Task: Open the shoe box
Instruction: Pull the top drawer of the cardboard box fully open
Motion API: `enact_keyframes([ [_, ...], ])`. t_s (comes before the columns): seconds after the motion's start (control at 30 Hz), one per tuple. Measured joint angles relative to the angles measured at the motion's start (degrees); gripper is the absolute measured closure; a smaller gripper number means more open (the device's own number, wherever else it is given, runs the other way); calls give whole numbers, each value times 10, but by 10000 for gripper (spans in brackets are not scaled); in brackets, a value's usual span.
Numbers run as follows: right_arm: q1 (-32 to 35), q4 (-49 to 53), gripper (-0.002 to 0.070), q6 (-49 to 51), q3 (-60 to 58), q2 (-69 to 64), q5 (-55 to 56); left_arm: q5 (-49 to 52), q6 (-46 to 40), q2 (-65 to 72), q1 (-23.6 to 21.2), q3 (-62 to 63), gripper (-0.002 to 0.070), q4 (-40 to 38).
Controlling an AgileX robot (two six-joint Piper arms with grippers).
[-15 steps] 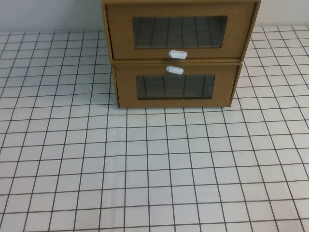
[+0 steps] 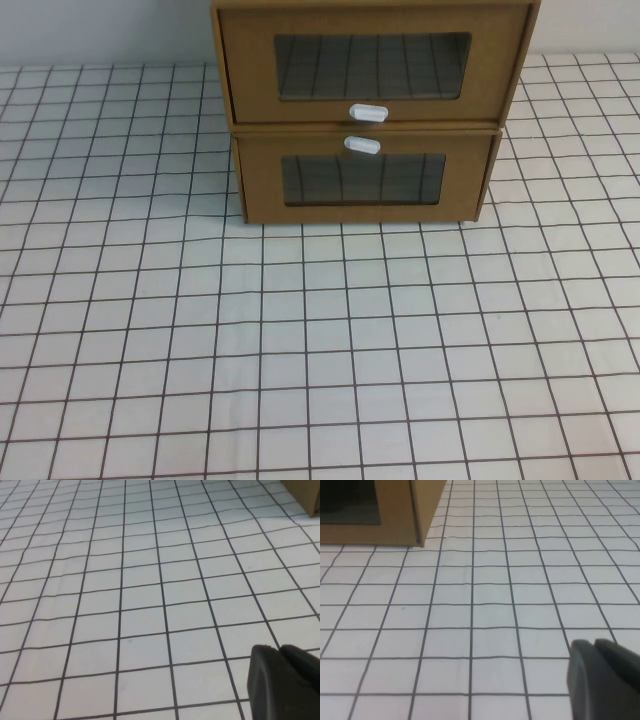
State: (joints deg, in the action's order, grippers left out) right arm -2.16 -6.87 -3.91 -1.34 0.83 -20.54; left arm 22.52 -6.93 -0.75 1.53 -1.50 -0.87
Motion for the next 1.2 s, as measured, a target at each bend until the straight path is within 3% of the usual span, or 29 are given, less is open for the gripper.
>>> enact_keyframes([
  [0.77, 0, 0, 689, 0, 0, 0, 0, -25, 0, 0, 0, 0, 678, -12],
  [0.87, 0, 0, 689, 0, 0, 0, 0, -48, 24, 0, 0, 0, 678, -82],
  [1.03, 0, 0, 689, 0, 0, 0, 0, -111, 59, 0, 0, 0, 678, -273],
  [1.2, 0, 0, 689, 0, 0, 0, 0, -154, 61, 0, 0, 0, 678, -325],
])
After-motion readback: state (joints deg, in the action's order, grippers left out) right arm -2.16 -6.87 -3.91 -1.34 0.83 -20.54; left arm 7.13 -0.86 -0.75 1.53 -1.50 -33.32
